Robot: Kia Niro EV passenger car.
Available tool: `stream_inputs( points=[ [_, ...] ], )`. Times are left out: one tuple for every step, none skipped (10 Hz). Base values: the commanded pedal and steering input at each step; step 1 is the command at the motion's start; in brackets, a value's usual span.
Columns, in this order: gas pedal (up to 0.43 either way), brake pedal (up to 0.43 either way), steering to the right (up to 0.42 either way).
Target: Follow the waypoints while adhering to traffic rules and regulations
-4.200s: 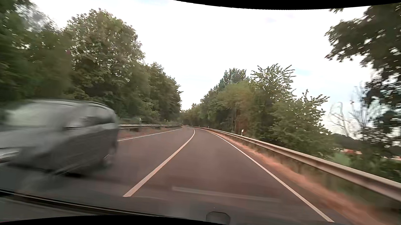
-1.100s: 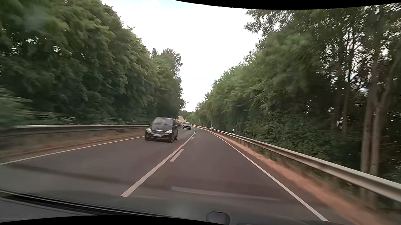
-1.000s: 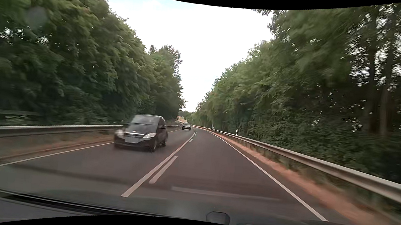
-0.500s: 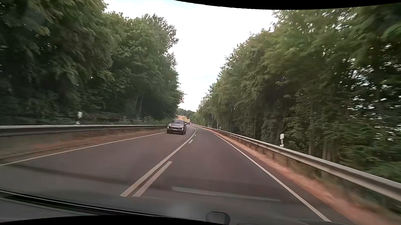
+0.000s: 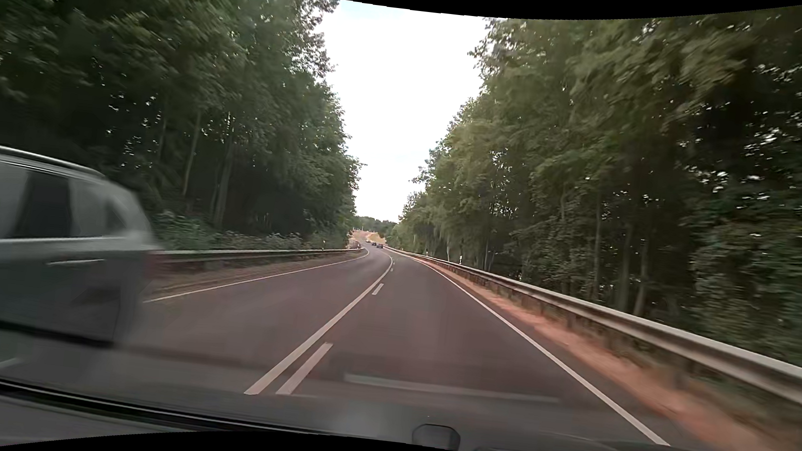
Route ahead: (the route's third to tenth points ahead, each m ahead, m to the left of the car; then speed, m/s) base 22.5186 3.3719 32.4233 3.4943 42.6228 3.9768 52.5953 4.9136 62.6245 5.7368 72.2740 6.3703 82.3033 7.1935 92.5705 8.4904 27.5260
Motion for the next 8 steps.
stream_inputs(
  points=[
    [0.157,0.000,-0.011],
    [0.157,0.000,-0.011],
    [0.157,0.000,-0.009],
    [0.157,0.000,-0.008],
    [0.150,0.000,-0.007],
    [0.150,0.000,-0.008],
    [0.150,0.000,-0.007],
    [0.150,0.000,-0.008]
  ],
)
